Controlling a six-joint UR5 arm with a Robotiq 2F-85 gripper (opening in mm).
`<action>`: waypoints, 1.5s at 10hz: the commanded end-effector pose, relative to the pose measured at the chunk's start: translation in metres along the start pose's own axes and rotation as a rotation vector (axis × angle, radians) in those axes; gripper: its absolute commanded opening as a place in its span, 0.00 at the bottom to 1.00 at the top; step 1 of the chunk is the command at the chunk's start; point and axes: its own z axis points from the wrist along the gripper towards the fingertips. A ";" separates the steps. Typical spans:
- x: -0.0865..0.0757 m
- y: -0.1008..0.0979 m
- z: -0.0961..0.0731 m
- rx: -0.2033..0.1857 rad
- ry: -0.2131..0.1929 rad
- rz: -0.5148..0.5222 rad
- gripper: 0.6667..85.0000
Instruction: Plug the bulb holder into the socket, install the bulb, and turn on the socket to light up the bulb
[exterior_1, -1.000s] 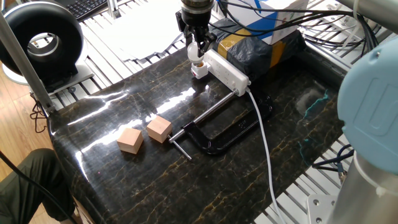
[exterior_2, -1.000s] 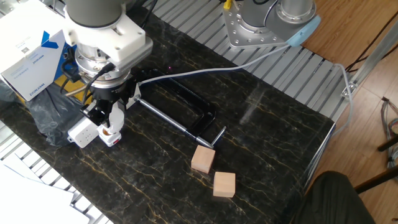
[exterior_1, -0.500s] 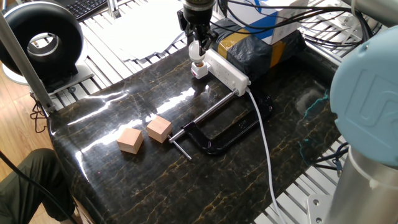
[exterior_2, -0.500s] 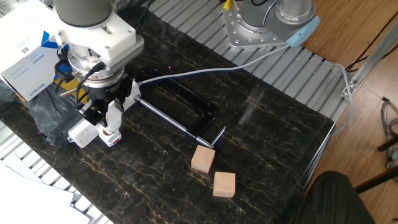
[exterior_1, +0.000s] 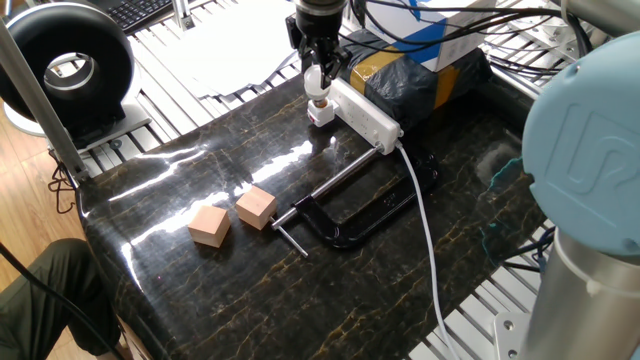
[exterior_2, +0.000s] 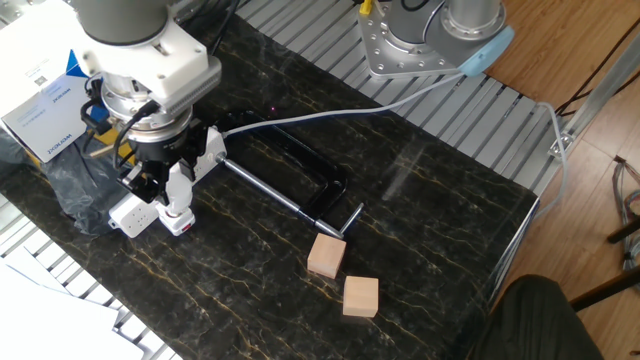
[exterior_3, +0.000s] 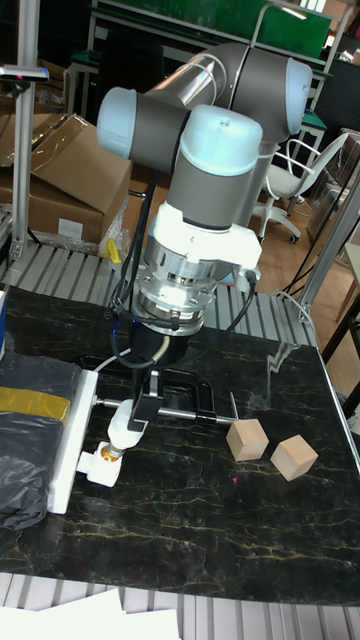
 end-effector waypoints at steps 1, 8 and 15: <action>0.001 0.002 0.003 -0.008 -0.020 0.007 0.00; 0.002 0.003 0.011 -0.023 -0.047 0.013 0.00; 0.002 0.004 0.012 -0.034 -0.071 0.016 0.00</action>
